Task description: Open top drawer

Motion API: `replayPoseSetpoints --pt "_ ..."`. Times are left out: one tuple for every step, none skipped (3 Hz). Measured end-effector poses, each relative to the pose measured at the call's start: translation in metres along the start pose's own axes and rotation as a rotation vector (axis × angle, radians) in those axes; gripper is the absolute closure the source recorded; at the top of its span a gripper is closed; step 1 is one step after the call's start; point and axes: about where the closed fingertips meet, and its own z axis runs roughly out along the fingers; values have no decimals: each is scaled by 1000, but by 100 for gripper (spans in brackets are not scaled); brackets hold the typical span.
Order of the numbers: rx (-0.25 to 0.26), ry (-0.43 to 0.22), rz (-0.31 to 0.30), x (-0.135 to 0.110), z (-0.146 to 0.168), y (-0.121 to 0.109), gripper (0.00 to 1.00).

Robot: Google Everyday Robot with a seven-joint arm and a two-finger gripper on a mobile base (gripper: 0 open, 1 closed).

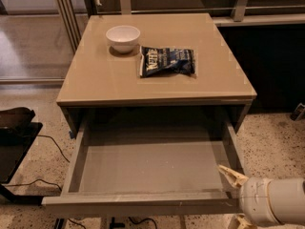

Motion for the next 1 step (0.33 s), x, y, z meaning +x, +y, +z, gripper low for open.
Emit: replayPoseSetpoints --pt "0 0 0 0 0 0 0"
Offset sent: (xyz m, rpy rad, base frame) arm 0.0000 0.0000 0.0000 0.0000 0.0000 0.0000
